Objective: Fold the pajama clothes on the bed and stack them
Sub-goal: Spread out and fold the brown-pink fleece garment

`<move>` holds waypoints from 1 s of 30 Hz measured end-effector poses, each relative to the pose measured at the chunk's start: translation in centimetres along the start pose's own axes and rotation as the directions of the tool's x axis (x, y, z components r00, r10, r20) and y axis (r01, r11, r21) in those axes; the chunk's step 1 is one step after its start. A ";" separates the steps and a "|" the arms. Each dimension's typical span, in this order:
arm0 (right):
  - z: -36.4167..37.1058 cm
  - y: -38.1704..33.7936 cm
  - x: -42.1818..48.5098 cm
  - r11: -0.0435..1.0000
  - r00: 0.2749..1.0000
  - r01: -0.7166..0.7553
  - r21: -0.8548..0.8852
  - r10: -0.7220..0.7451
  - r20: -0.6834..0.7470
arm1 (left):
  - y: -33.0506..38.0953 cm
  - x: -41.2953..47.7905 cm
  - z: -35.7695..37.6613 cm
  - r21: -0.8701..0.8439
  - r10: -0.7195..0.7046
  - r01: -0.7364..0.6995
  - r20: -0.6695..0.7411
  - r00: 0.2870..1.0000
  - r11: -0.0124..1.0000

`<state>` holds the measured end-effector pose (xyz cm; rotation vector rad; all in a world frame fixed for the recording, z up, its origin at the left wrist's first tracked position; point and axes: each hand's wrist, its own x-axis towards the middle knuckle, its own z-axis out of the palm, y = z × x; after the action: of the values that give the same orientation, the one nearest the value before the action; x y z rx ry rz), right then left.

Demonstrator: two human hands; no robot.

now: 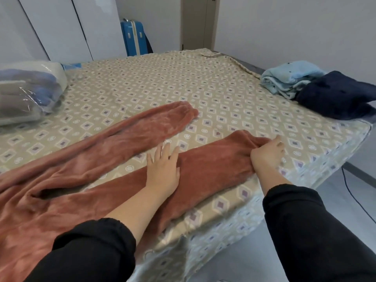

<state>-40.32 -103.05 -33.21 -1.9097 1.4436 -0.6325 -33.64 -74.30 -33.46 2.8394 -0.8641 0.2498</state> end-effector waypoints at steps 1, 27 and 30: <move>0.2 -0.7 -0.5 0.986 0.993 0.102 -0.134 -0.108 -0.040 | 0.3 -0.7 0.1 0.000 0.049 -0.049 -0.002 0.999 0.999; 3.8 -2.8 -24.6 0.380 0.264 0.925 -0.011 -0.624 0.736 | -12.5 -23.5 -4.7 0.076 0.189 -0.212 0.238 0.953 0.974; 2.9 0.0 -27.7 0.202 0.021 0.971 0.126 -0.600 0.800 | -12.6 -25.1 -5.3 0.056 0.176 -0.203 0.307 0.935 0.978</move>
<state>-45.88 -75.85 -34.98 -2.8824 -0.3594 0.1767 -47.73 -49.48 -34.85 2.9217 -1.2180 -0.1321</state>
